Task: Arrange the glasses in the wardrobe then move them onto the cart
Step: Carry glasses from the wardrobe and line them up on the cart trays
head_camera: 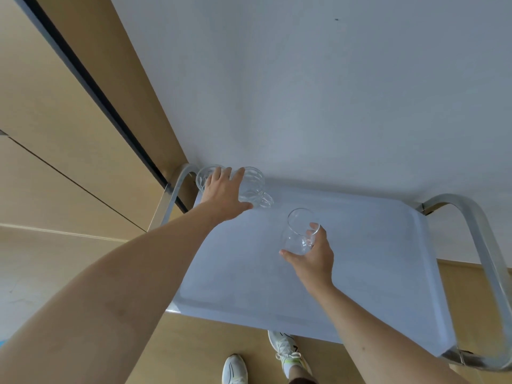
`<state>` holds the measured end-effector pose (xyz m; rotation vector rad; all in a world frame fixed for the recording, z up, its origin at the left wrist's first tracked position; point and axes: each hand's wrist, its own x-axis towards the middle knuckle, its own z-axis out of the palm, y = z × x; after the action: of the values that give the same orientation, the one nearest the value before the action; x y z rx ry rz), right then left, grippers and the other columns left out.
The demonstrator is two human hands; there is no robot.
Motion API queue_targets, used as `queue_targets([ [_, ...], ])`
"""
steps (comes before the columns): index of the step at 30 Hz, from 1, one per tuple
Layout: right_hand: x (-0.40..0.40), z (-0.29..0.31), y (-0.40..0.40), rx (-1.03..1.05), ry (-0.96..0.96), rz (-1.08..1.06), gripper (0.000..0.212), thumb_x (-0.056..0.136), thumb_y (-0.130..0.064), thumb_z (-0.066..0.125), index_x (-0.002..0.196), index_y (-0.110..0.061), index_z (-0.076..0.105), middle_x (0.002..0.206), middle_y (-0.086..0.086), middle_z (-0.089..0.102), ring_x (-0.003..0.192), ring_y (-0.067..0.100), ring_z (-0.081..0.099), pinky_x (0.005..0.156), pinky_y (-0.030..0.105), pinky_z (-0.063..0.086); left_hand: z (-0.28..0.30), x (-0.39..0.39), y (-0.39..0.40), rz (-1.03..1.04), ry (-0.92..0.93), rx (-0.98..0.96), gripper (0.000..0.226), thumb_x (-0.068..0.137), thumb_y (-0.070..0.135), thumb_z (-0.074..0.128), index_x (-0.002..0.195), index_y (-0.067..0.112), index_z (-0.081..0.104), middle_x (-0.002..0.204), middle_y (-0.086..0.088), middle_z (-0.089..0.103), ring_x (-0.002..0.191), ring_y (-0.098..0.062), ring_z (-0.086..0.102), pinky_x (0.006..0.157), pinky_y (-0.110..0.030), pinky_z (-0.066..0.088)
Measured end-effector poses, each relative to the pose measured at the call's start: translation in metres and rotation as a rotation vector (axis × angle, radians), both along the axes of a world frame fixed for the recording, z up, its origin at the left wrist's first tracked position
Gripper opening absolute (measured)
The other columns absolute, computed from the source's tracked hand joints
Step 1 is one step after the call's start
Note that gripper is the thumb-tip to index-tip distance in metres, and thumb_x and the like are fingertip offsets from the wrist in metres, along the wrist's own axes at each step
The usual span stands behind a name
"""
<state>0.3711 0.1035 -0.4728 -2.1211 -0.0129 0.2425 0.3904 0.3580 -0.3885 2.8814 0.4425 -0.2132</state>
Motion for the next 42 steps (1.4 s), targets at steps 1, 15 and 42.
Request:
queue_targets([
  [1, -0.003, 0.004, 0.000, -0.001, -0.010, 0.000, 0.090, 0.059, -0.029, 0.096, 0.134, -0.024, 0.046, 0.121, -0.009, 0.055, 0.105, 0.008, 0.053, 0.087, 0.022, 0.036, 0.002, -0.009, -0.002, -0.002, -0.025, -0.004, 0.094, 0.085, 0.057, 0.072, 0.157, 0.024, 0.021, 0.160, -0.014, 0.029, 0.150, -0.036, 0.018, 0.123, -0.050, 0.017],
  [15, -0.083, 0.043, -0.003, 0.002, -0.085, -0.038, 0.091, 0.058, -0.033, 0.095, 0.134, -0.031, 0.044, 0.116, -0.013, 0.057, 0.105, 0.009, 0.056, 0.079, 0.014, 0.039, 0.009, -0.120, -0.032, -0.057, -0.039, -0.035, 0.084, 0.093, 0.056, 0.061, 0.158, 0.025, 0.020, 0.167, -0.012, 0.018, 0.155, -0.035, 0.006, 0.125, -0.050, 0.013],
  [42, -0.243, 0.014, -0.117, 0.025, -0.073, 0.111, 0.092, 0.057, -0.035, 0.097, 0.133, -0.030, 0.045, 0.112, -0.014, 0.058, 0.102, 0.008, 0.055, 0.078, 0.017, 0.040, -0.034, -0.318, -0.182, 0.085, -0.008, -0.151, 0.079, 0.094, 0.052, 0.060, 0.158, 0.023, 0.022, 0.166, -0.014, 0.016, 0.154, -0.033, 0.005, 0.122, -0.049, 0.015],
])
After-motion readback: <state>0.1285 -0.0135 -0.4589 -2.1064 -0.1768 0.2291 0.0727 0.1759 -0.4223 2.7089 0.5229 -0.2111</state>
